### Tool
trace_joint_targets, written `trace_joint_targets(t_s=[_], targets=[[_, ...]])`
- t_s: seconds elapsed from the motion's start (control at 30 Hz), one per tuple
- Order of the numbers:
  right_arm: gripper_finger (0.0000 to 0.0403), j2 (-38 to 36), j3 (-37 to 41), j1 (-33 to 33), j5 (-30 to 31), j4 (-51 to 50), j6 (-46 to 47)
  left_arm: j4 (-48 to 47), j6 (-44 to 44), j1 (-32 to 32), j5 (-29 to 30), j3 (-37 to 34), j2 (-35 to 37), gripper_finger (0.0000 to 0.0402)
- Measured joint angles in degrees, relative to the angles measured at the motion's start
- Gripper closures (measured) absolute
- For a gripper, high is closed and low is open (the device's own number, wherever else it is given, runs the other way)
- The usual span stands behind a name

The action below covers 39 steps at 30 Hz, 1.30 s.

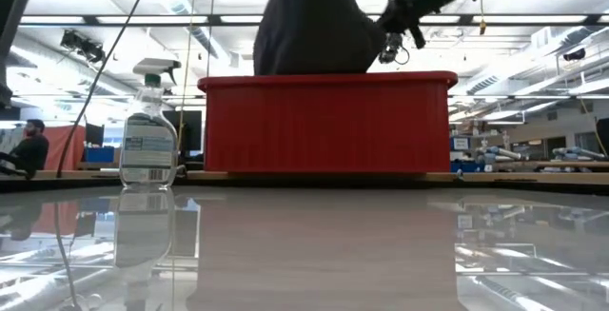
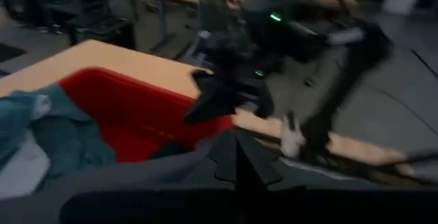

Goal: Fold Laundry from Bin
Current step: Put the gray short on the table

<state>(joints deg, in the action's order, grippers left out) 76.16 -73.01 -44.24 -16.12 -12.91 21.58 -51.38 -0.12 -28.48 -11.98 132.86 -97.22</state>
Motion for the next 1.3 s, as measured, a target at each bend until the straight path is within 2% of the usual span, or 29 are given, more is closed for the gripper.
trace_joint_targets(t_s=[0.13, 0.33, 0.43, 0.6, 0.73, 0.83, 0.97, 1.1, 1.3], targets=[[0.04, 0.0, 0.0, 6.2, 3.4, -0.4, 5.4, -11.9, 0.1, 4.6, 4.0, 0.0, 1.5, 0.0401], [0.0401, 0.0, 0.0, 16.2, 9.3, -5.3, 13.7, -34.4, -7.1, 14.7, 13.3, -0.1, -0.8, 0.0401], [0.0401, 0.0, 0.0, 21.5, 13.2, -10.3, 16.7, -38.9, -9.4, 20.9, 17.6, -0.4, -3.2, 0.0401], [0.0399, 0.0, 0.0, 30.3, 22.5, -18.3, 23.1, -35.3, -9.8, 28.6, 17.4, -8.5, -3.6, 0.0401], [0.0397, 0.0, 0.0, 37.3, 31.6, -23.0, 29.1, -33.8, -13.0, 31.3, 16.6, -17.7, -3.9, 0.0401], [0.0397, 0.0, 0.0, 41.4, 35.4, -25.7, 33.3, -30.9, -15.1, 32.9, 16.6, -24.2, -3.8, 0.0401], [0.0396, 0.0, 0.0, 45.0, 38.0, -29.3, 37.3, -25.6, -15.9, 34.9, 13.1, -32.1, -3.8, 0.0401], [0.0392, 0.0, 0.0, 45.8, 39.0, -32.5, 38.4, -20.5, -19.4, 36.0, 10.8, -38.8, -3.7, 0.0401], [0.0352, 0.2, 0.0, 45.8, 37.4, -32.4, 28.9, -7.3, -25.7, 36.8, 8.2, -46.6, -3.7, 0.0401]])
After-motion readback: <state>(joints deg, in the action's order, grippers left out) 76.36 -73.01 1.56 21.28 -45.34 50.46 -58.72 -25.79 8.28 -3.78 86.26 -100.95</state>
